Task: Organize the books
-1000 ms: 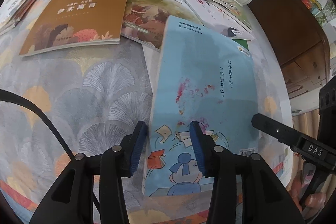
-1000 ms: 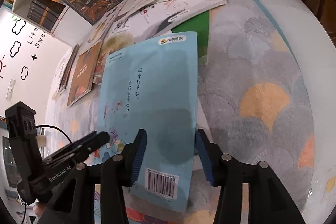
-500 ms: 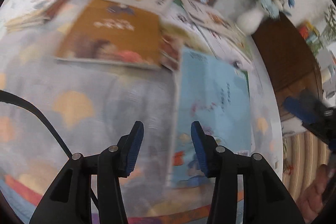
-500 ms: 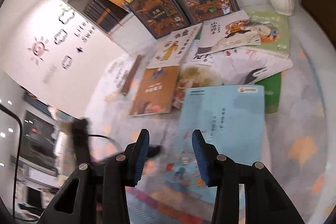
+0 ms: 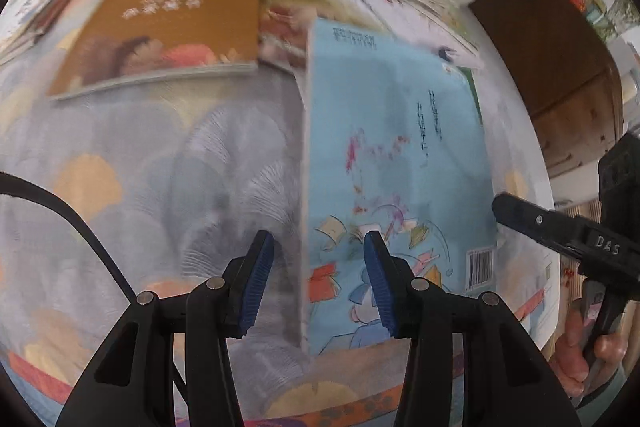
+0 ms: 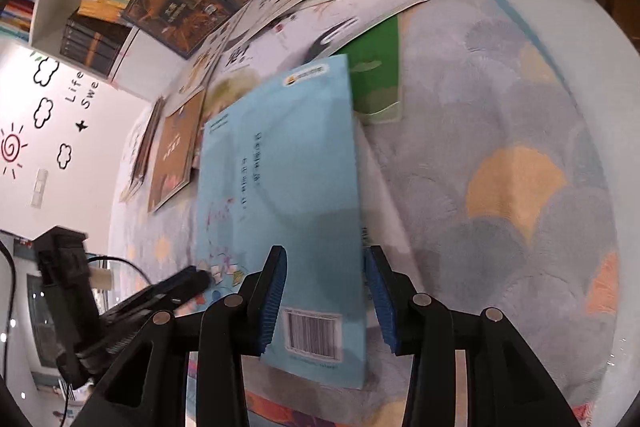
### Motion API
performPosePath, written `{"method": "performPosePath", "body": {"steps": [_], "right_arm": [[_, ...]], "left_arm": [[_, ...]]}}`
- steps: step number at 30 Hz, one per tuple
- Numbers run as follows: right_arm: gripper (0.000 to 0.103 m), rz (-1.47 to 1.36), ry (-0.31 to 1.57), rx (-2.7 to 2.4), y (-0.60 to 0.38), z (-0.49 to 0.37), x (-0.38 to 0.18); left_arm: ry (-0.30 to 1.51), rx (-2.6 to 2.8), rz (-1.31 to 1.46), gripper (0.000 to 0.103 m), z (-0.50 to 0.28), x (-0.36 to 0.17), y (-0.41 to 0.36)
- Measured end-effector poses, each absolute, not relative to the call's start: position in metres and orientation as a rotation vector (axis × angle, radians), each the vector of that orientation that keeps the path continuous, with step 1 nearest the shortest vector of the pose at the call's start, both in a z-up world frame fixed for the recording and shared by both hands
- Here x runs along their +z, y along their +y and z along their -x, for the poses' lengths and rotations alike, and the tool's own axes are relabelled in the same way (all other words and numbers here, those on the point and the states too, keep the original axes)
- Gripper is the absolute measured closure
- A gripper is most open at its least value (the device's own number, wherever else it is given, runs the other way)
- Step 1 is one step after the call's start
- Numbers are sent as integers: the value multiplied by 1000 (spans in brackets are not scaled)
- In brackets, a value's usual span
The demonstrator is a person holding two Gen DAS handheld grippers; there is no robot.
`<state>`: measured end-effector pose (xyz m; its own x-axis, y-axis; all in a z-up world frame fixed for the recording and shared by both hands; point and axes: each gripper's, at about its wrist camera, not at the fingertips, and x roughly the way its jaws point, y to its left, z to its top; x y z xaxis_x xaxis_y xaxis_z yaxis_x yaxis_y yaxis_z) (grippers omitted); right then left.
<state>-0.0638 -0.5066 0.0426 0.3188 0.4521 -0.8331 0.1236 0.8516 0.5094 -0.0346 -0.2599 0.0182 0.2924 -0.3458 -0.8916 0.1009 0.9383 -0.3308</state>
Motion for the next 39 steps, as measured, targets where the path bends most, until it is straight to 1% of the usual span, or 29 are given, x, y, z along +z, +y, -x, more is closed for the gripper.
{"method": "performPosePath", "body": {"steps": [1, 2, 6, 8, 9, 11, 12, 16, 18, 24, 27, 30, 31, 32, 35, 39], "right_arm": [[61, -529, 1236, 237, -502, 62, 43], [60, -527, 1236, 256, -500, 61, 43], [59, -559, 1218, 296, -501, 59, 52], [59, -658, 1176, 360, -510, 58, 62], [62, -697, 1161, 394, -513, 58, 67], [62, -842, 1141, 563, -505, 51, 77], [62, -860, 1131, 618, -494, 49, 84], [62, -626, 1148, 674, -438, 38, 112], [62, -605, 1158, 618, -437, 33, 107], [62, -473, 1187, 285, -484, 7, 67], [62, -497, 1241, 266, -491, 3, 42], [61, -485, 1206, 291, -487, 8, 42], [59, -493, 1208, 307, -485, 8, 41], [58, -532, 1214, 335, -485, 9, 39], [50, -661, 1213, 364, -491, 11, 32], [51, -883, 1181, 490, -500, 9, 38]], "left_arm": [[1242, -307, 234, 59, 35, 18, -261], [1249, -310, 241, 57, 34, 18, -262], [1251, -307, 278, 57, 32, 16, -256], [1248, -320, 314, 57, 35, 16, -248], [1246, -326, 341, 57, 35, 16, -243], [1247, -359, 424, 57, 35, 14, -233], [1248, -370, 462, 57, 36, 13, -228], [1218, -327, 469, 57, 40, 17, -216], [1206, -319, 514, 57, 43, 20, -205], [1220, -300, 476, 57, 42, 18, -206], [1237, -310, 451, 57, 39, 12, -215], [1249, -334, 437, 57, 35, 11, -222], [1260, -338, 453, 57, 33, 9, -220], [1269, -336, 470, 55, 31, 10, -218], [1276, -336, 525, 55, 29, 7, -213], [1262, -358, 579, 55, 30, 4, -207]]}}
